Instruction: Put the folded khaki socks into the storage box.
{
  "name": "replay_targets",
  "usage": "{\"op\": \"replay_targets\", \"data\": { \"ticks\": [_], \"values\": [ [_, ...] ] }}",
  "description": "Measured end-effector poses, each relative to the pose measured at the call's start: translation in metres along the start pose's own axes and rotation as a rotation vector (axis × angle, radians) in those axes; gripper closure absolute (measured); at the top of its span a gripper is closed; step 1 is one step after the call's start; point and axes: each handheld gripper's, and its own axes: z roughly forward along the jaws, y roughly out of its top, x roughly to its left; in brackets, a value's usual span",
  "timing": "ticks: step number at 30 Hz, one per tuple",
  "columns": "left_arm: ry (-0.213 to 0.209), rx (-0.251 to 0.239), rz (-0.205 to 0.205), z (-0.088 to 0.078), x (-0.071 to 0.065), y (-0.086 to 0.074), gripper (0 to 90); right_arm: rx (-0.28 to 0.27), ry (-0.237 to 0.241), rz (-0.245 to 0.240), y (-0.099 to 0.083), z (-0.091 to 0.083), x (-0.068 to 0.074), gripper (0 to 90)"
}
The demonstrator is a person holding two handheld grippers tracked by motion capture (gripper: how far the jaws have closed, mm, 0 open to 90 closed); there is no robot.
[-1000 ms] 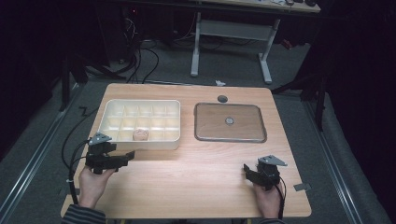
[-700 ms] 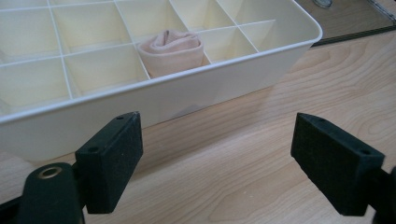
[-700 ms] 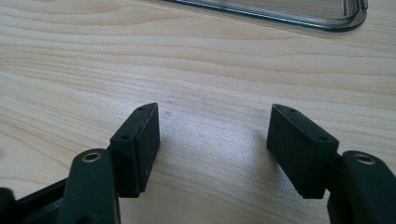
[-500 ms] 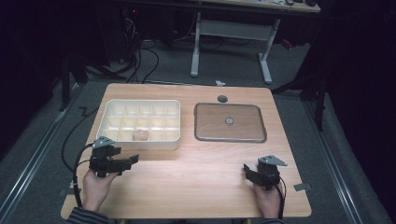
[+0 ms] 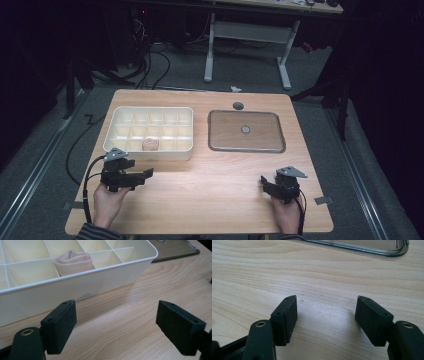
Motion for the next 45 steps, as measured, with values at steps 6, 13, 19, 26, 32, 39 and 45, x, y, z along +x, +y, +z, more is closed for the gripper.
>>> {"op": "replay_targets", "data": {
  "ticks": [6, 13, 19, 26, 32, 39, 45],
  "values": [
    [-0.009, 0.000, 0.007, 0.003, -0.002, -0.002, 17.2, 0.000, 0.002, 0.001, 0.000, 0.000, 0.000, 34.5],
    [-0.030, 0.006, 0.020, 0.010, -0.007, -0.004, 18.4, 0.000, 0.003, 0.002, 0.000, 0.000, 0.000, 34.4],
    [-0.039, 0.018, 0.030, 0.018, -0.009, -0.009, 18.8, 0.000, 0.003, 0.002, 0.000, 0.000, 0.000, 34.4],
    [-0.052, 0.042, 0.037, 0.030, -0.010, -0.015, 19.5, 0.001, 0.003, 0.002, 0.000, 0.000, 0.000, 34.5],
    [-0.038, 0.043, 0.024, 0.039, -0.012, -0.019, 18.9, -0.001, 0.006, 0.004, 0.000, 0.000, -0.001, 34.6],
    [-0.026, 0.033, 0.014, 0.047, -0.011, -0.014, 18.7, 0.001, 0.002, 0.002, 0.000, 0.000, -0.001, 34.5],
    [-0.018, 0.050, 0.029, 0.054, -0.012, -0.013, 18.8, -0.001, 0.005, 0.003, 0.000, 0.000, -0.001, 34.5]
  ]
}}
